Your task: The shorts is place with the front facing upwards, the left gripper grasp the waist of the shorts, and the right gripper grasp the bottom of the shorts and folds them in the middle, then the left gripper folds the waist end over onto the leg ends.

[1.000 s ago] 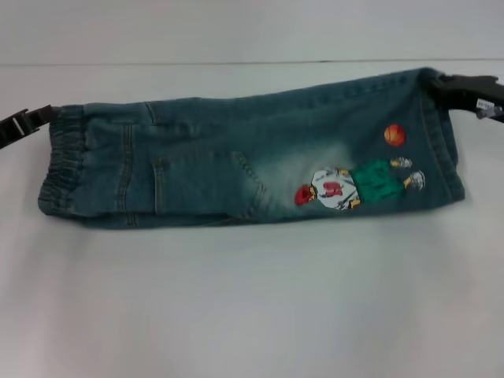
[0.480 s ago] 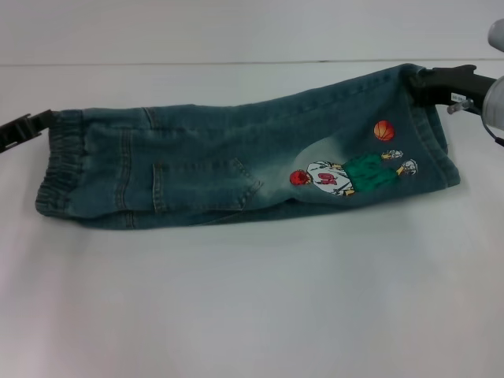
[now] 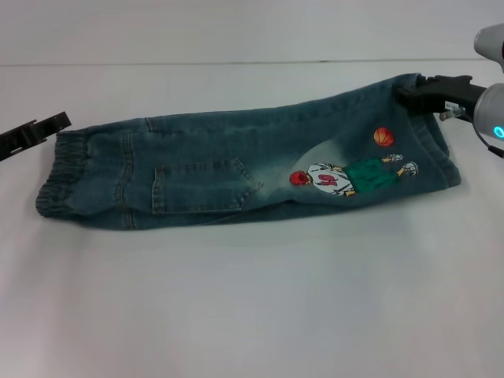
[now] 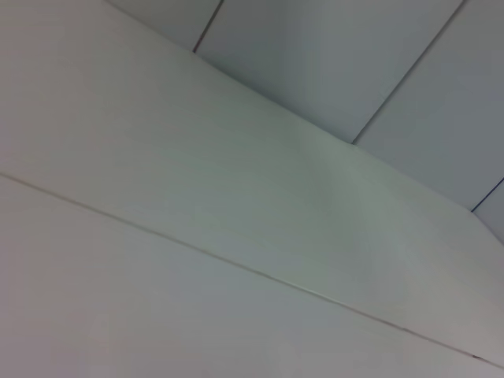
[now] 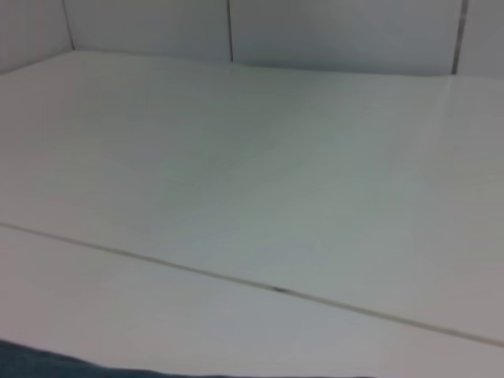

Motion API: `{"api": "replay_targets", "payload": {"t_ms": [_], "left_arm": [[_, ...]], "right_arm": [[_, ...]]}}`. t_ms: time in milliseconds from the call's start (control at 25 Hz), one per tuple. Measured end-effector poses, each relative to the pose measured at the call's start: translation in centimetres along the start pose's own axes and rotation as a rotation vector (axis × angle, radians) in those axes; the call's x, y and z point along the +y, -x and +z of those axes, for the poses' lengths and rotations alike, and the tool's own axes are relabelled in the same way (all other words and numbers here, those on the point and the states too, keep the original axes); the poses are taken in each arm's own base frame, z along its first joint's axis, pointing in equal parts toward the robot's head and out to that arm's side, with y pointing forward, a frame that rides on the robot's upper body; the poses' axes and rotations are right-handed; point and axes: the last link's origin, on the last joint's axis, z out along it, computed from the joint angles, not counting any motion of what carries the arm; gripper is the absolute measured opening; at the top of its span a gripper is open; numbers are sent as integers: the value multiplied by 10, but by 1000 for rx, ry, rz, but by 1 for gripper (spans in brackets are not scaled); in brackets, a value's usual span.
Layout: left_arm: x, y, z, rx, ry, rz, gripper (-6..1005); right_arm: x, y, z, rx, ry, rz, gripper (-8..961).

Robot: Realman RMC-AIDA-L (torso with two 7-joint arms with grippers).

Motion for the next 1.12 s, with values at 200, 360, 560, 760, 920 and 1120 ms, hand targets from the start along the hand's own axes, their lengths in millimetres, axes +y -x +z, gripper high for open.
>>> {"api": "replay_targets", "payload": {"t_ms": [200, 360, 560, 760, 920, 1120], "left_arm": [[-1, 1, -2, -3, 3, 0, 377], [2, 2, -2, -12, 25, 2, 556], [7, -2, -8, -18, 84, 7, 735], [19, -11, -29, -32, 251, 35, 877], [32, -17, -48, -55, 393, 84, 923], [45, -18, -64, -101, 496, 132, 924]], "right_arm": [[-2, -3, -2, 4, 2, 10, 341], [-1, -5, -2, 30, 22, 13, 460], [-5, 2, -14, 0, 108, 82, 723], [-9, 18, -42, -46, 284, 170, 901], [-10, 33, -81, -108, 485, 206, 929], [-1, 35, -140, -118, 790, 152, 926]]}}
